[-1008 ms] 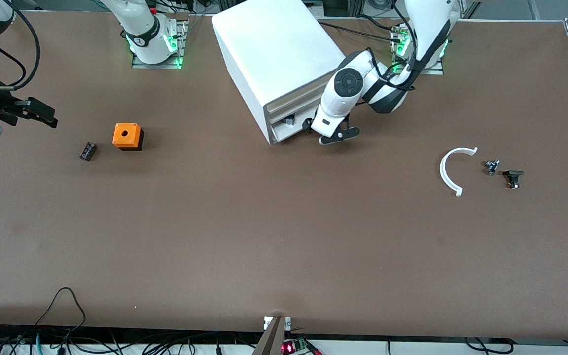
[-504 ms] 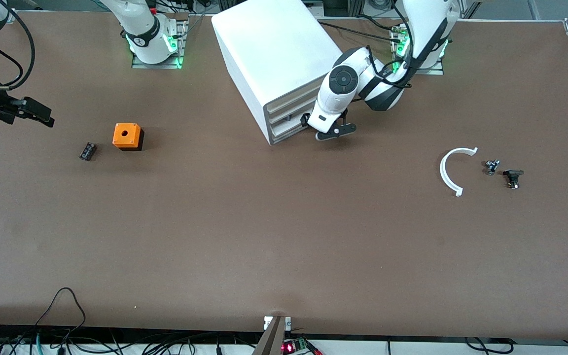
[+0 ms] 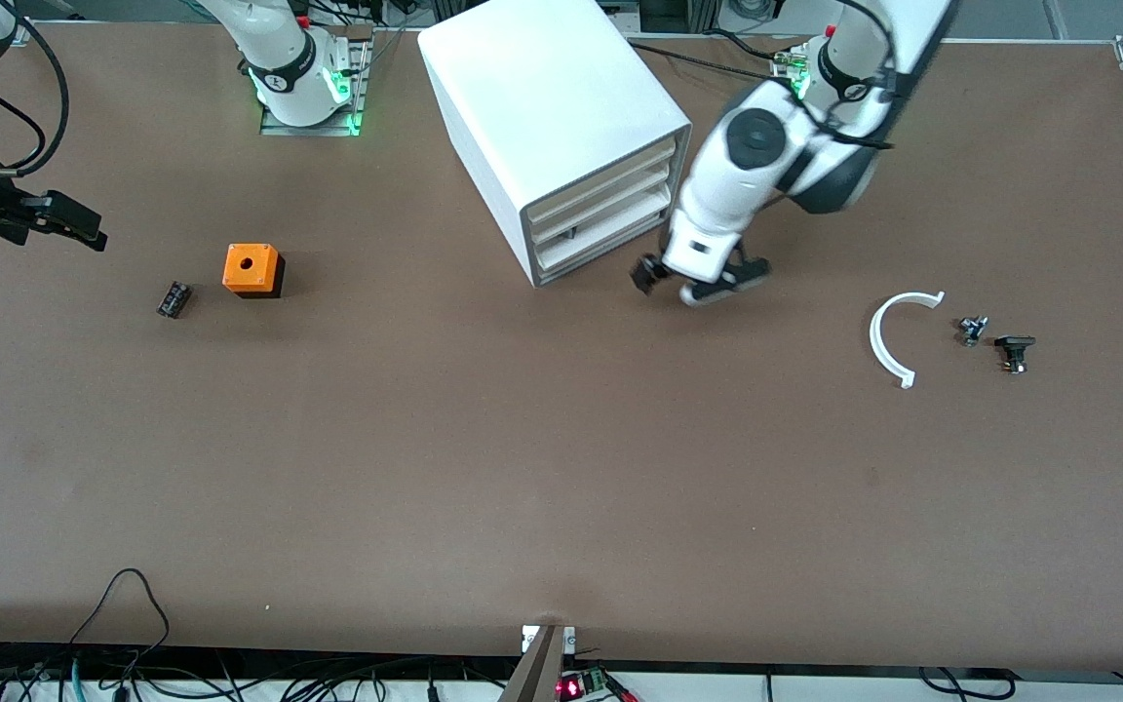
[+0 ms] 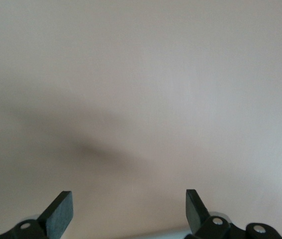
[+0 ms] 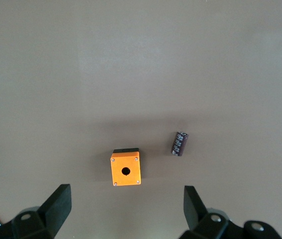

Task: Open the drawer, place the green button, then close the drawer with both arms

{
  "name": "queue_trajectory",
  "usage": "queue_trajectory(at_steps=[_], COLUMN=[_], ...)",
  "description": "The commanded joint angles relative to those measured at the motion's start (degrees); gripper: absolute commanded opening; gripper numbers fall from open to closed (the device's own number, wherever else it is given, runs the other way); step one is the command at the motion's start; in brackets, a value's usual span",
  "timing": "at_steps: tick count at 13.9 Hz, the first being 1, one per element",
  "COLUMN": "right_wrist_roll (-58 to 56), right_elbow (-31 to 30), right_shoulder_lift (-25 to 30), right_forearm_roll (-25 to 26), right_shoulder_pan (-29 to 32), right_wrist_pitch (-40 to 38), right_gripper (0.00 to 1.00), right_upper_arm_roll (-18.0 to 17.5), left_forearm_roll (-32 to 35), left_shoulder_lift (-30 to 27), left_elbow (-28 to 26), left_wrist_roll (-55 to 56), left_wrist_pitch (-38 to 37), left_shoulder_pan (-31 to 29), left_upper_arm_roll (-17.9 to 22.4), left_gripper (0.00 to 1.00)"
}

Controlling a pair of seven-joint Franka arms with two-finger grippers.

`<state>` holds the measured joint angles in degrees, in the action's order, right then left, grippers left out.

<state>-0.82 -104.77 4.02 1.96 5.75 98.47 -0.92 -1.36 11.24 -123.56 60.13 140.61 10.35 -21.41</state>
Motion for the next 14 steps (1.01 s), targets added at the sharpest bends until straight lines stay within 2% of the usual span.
queue_trajectory(at_steps=[1,4,5,9,11,14], right_wrist_roll=[0.3,0.3,0.2,0.2,0.2,0.2], right_elbow=[-0.4,-0.3,-0.3,-0.3,-0.4,-0.5], right_shoulder_lift=[1.0,1.0,1.1,1.1,1.1,1.2], right_forearm_roll=[-0.6,-0.5,-0.6,-1.0,-1.0,-1.1], right_shoulder_pan=[0.1,0.0,0.1,0.1,0.1,0.1], right_wrist_pitch=[-0.2,-0.2,-0.3,-0.7,-0.8,-0.8], right_gripper=[1.0,1.0,1.0,1.0,1.0,1.0], right_upper_arm_roll=[-0.1,-0.1,-0.1,0.0,0.0,0.0], left_forearm_roll=[0.2,0.1,0.1,0.1,0.1,0.1], left_shoulder_lift=[-3.4,-9.2,-10.7,-13.0,-13.0,-12.8], left_elbow=[1.7,2.9,4.7,20.4,26.5,33.7], left_wrist_roll=[-1.1,-13.5,-16.8,-31.3,-36.3,-38.1], left_wrist_pitch=[-1.0,-6.4,-10.9,-35.2,-42.8,-50.9], left_shoulder_pan=[-0.3,-0.6,-0.7,-2.3,-4.9,-8.7], left_upper_arm_roll=[6.3,9.7,11.7,15.9,17.2,17.4], left_gripper=[1.0,1.0,1.0,1.0,1.0,1.0])
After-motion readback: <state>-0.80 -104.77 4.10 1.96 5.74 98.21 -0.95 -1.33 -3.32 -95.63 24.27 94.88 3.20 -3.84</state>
